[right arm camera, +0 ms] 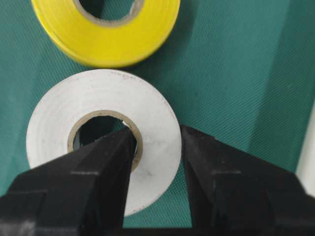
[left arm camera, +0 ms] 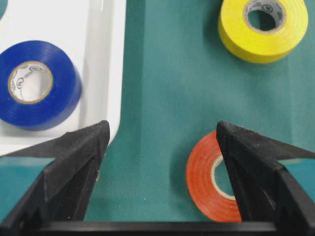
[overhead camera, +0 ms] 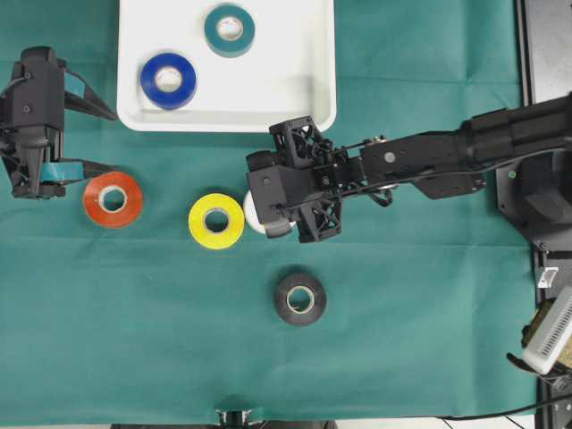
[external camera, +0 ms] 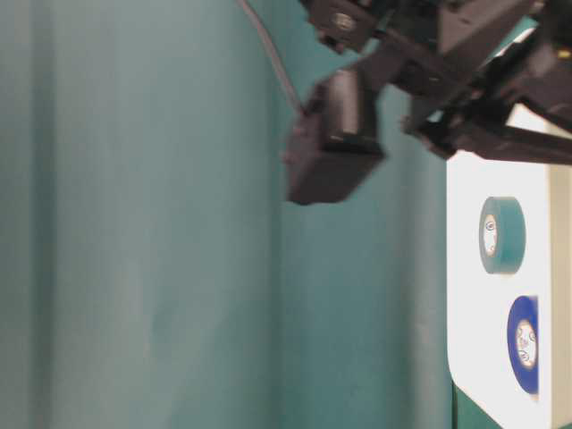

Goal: Put the tape alternately from left to right into the white case.
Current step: 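Lower the right gripper onto the white tape roll and grasp it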

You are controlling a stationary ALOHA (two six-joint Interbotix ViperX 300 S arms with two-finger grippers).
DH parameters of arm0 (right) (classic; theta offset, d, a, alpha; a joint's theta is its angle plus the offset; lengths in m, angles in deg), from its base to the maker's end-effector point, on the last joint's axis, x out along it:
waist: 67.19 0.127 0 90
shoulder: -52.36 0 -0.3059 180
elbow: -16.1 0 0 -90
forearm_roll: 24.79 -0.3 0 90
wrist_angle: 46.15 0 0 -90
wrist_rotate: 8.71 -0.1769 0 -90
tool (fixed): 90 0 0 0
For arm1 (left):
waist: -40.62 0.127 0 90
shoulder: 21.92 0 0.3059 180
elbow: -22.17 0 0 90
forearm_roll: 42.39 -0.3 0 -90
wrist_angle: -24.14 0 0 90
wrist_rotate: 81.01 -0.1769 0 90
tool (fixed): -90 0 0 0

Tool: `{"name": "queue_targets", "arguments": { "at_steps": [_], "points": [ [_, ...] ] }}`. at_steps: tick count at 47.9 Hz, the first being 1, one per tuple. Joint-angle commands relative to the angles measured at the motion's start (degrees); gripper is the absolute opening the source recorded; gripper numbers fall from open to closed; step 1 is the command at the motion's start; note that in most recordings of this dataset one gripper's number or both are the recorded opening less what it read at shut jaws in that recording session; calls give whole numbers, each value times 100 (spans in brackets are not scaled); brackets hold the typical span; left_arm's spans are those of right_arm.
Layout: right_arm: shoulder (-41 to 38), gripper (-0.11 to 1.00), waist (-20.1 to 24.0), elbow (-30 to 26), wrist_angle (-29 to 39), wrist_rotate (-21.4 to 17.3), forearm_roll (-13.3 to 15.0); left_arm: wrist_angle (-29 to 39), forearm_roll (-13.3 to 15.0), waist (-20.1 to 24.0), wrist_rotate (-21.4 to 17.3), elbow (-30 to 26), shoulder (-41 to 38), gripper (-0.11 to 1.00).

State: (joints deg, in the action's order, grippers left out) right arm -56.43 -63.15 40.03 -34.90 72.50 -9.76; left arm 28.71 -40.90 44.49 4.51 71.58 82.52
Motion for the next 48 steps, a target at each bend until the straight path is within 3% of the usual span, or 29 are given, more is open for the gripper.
{"name": "queue_targets", "arguments": {
  "at_steps": [1,27,48],
  "points": [
    [404,3,35,-44,18,-9,9,-26,9,-9,0,-123,44,99],
    [650,3,-18,-35,220,-9,26,-18,9,-9,0,-123,62,99],
    [967,3,-606,-35,360,9,35,-9,9,-18,0,-123,62,99]
  ]
}}
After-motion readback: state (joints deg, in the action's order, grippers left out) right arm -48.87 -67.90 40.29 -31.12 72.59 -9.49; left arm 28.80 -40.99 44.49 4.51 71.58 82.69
